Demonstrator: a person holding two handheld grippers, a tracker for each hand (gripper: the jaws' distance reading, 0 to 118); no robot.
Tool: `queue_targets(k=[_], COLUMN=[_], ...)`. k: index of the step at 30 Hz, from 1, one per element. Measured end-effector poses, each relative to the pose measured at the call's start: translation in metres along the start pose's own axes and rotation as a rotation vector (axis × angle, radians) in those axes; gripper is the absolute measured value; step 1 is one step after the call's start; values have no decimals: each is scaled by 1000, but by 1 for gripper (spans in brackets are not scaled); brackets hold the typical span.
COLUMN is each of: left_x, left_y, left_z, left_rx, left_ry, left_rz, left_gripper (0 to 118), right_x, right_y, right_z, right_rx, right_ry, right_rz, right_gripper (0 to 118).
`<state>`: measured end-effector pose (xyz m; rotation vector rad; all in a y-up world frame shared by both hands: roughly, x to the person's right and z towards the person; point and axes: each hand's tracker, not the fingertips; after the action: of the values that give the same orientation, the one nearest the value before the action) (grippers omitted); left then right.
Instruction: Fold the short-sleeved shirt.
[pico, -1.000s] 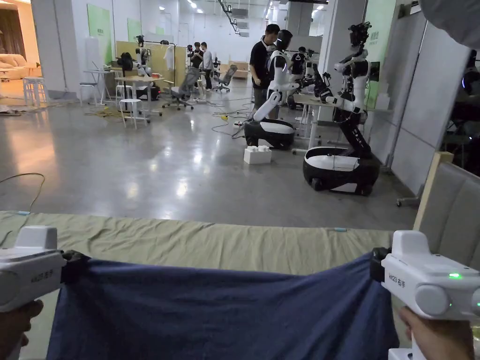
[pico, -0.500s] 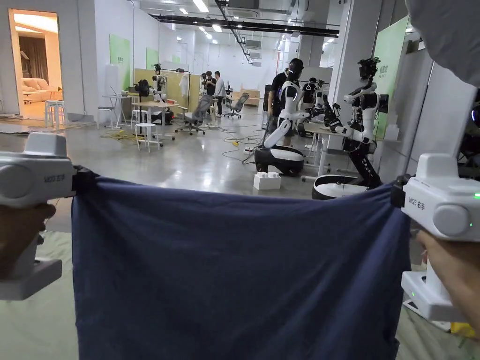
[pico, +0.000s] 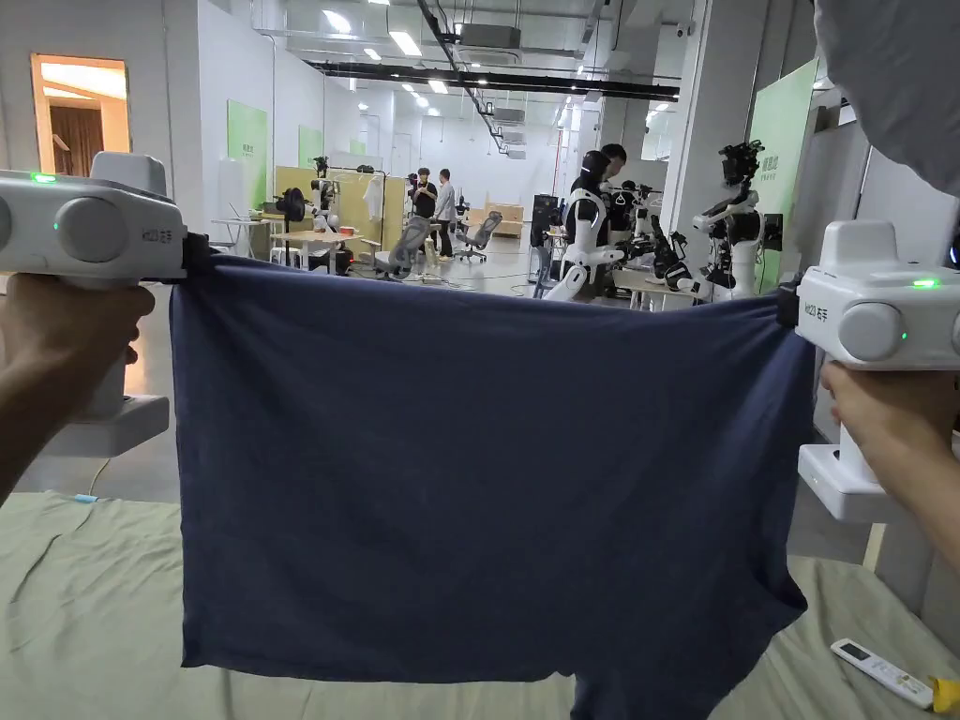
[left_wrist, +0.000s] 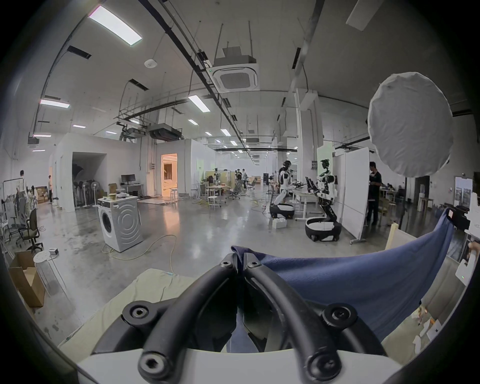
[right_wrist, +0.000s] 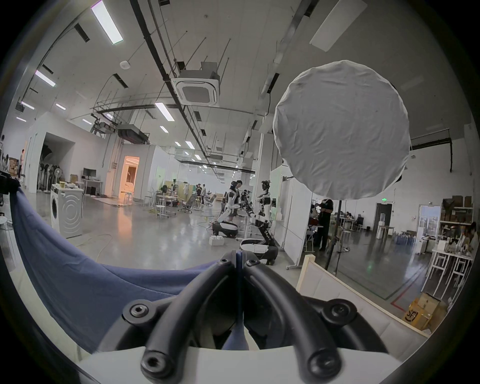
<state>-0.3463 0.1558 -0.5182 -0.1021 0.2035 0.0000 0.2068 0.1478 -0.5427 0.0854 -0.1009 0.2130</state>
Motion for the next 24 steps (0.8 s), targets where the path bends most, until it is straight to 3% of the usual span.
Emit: queue_targets(k=[6, 14, 24], left_x=[-3, -12, -21], left_y=[-11, -76, -186], left_z=[-13, -7, 61], left_rx=[6, -43, -124], left_ry=[24, -17, -45], left_rz=[-9, -33, -4], left_gripper=[3, 3, 3], right_x=[-8, -19, -11], right_y=[-8, -68, -157], right_z=[-10, 7, 93], right_rx=[27, -29, -107], right_ry=[11, 49, 95], right_rz=[11, 35, 27], right_gripper=[3, 3, 3])
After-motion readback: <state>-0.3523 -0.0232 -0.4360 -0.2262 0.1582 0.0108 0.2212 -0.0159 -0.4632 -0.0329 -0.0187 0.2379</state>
